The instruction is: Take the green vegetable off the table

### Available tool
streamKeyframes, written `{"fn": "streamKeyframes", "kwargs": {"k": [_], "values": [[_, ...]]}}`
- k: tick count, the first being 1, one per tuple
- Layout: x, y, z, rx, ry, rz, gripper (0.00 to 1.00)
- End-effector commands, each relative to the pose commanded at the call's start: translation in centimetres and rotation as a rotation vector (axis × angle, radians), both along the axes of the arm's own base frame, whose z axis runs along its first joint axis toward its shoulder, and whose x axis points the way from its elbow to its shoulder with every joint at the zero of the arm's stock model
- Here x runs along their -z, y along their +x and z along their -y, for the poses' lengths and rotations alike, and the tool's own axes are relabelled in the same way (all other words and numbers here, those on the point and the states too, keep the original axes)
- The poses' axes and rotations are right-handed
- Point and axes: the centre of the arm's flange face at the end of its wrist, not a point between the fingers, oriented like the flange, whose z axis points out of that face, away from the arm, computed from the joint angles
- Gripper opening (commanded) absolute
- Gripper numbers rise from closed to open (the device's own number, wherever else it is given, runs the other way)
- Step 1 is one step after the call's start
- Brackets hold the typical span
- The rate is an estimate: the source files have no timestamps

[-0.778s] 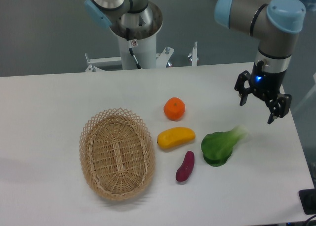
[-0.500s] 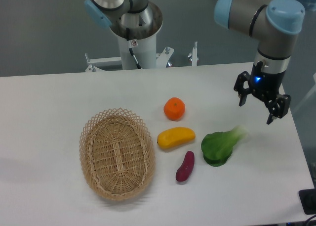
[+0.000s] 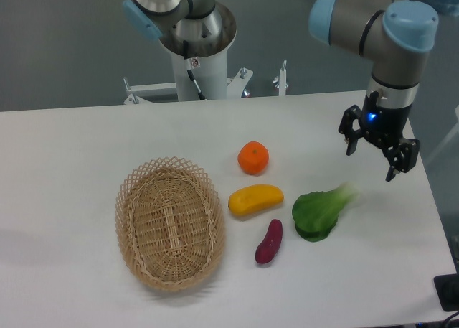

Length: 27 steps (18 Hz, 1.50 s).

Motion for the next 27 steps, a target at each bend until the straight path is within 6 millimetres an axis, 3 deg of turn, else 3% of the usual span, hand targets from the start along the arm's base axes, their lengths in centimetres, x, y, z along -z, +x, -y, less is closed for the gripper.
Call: {"fn": "streamKeyframes", "kwargs": {"k": [4,10,16,27], "values": [[1.8,-0.8,0.2,0.009,-0.068,-0.005,1.0],[8.1,-3.7,-0.9,0.003,-0.097,0.043,1.0],[12.7,-2.9,-0.4,-0.012,-0.097,0.049,1.0],[15.1,-1.6,-0.1,0.004,-0.121,0.047,1.0]]}}
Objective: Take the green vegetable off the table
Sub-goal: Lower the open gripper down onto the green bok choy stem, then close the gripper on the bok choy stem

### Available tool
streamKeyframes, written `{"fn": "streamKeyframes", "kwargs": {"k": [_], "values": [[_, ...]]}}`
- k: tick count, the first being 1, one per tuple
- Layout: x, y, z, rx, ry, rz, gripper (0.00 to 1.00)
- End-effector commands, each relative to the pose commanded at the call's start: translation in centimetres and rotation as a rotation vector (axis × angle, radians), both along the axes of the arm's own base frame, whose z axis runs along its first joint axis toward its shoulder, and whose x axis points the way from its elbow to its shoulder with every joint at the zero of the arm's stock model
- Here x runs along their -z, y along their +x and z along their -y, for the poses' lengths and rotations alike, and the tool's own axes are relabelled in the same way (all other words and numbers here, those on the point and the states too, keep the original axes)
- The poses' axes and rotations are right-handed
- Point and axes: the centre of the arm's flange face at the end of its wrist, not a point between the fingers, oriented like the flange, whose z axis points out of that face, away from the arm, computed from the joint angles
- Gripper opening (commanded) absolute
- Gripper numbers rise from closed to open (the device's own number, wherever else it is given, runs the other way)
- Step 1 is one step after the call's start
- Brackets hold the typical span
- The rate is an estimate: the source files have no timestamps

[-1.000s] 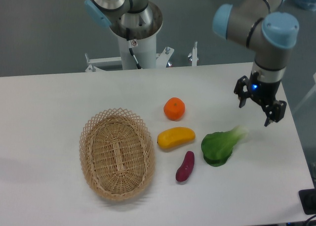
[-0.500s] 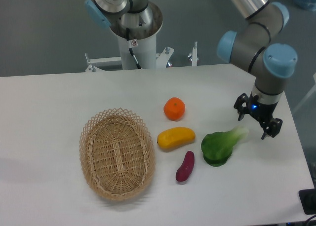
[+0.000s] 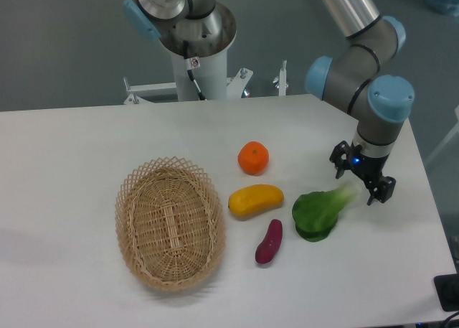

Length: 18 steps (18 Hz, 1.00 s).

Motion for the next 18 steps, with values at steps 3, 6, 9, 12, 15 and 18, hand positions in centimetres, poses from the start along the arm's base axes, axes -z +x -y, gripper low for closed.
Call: {"fn": "streamKeyframes", "kwargs": {"k": [3,6,9,12,15,18], "values": [[1.0,0.5,-0.7,0.006,-0.035,-0.007,1.0],[1.6,0.6,-1.4,0.009,-0.031,-0.032,1.0],[2.1,1.0,-1.3,0.008,-0.033,-0.026,1.0],[2.3,1.0,-1.2,0.011,-0.033,-0.028,0.97],[2.3,0.9,-1.2,0.019,-0.034,-0.029,0.72],[2.1,0.9,-1.2,0.02,-0.032,-0.031,0.6]]}}
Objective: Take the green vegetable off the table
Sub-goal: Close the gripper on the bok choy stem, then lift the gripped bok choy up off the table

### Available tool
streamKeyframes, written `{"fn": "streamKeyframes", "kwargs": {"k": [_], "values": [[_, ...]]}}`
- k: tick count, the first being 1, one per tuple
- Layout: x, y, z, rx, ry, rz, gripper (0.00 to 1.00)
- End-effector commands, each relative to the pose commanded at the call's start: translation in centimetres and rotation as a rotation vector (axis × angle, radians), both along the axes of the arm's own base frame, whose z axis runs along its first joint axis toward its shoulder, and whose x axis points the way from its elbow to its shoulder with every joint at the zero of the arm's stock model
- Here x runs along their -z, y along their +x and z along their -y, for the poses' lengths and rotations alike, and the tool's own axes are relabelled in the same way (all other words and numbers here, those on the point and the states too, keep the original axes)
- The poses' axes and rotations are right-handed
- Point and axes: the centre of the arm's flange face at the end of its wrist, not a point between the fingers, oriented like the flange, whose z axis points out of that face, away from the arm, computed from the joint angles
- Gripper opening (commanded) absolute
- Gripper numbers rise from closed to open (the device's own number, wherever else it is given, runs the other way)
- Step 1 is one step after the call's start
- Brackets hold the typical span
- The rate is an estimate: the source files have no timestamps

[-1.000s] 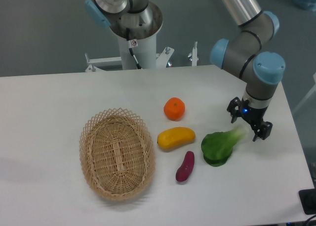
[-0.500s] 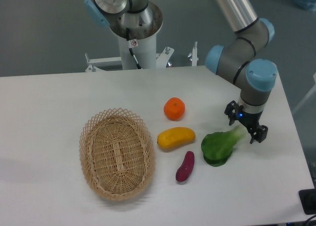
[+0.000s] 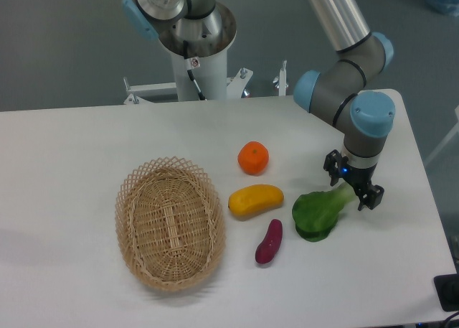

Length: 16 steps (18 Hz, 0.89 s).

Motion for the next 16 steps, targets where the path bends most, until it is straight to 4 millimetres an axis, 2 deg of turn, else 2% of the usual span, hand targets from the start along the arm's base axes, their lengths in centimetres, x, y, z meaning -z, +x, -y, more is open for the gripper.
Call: {"fn": "streamKeyframes", "kwargs": {"k": [3,7,10,14,16], "values": [[-0.2,0.0,0.0,0.003,0.001,-0.003,0.44],[-0.8,-0.3,0.1,0.001,0.004,-0.013,0.36],[-1.4,-0.5,0.3,0.0,0.011,-0.023,0.36],[-3.6,-0.9,1.0,-0.008,0.031,-0.049,0.36],[-5.5,-1.0,0.7,-0.013,0.072,-0.066,0.36]]}}
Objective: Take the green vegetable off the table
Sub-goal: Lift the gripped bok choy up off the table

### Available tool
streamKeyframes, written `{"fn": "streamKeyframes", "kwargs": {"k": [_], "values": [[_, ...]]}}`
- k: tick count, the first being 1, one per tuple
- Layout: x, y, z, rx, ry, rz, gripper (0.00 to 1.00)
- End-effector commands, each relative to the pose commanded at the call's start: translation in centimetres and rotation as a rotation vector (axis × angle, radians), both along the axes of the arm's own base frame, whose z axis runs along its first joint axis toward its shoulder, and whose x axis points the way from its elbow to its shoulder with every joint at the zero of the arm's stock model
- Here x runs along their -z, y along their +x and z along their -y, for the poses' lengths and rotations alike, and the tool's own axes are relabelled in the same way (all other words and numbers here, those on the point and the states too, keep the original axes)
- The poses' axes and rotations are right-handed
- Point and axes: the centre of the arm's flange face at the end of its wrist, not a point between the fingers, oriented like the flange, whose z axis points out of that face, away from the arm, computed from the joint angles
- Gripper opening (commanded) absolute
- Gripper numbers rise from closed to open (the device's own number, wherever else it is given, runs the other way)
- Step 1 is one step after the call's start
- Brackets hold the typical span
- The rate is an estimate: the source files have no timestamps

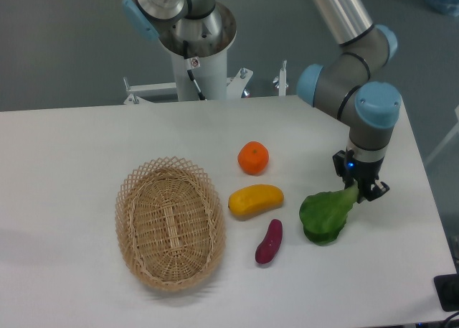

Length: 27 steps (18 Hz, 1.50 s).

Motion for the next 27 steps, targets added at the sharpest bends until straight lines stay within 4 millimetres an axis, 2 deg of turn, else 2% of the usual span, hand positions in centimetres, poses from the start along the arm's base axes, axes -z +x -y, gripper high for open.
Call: {"fn": "streamKeyframes", "kwargs": {"k": [2,7,12,14,18,21,27], "values": [[-2.9,-0.3,-0.3,-0.011,0.032,-0.033,0.36],[-8.0,0.4,-1.8,-0.09,0.242,-0.015,0.36],[-11.9,5.1,-4.1,-0.184,0.386,0.066,0.36],[-13.2,6.1,-4.4,-0.217,0.412,0.091,0.36],[-13.5,6.8,-4.5,-0.259,0.441,0.122,0.36],[-14.6,7.1,-4.6,-0.277,0.461,0.121,0.36],[-14.5,7.1,-4.6,-0.276,0.462,0.125,0.36]]}}
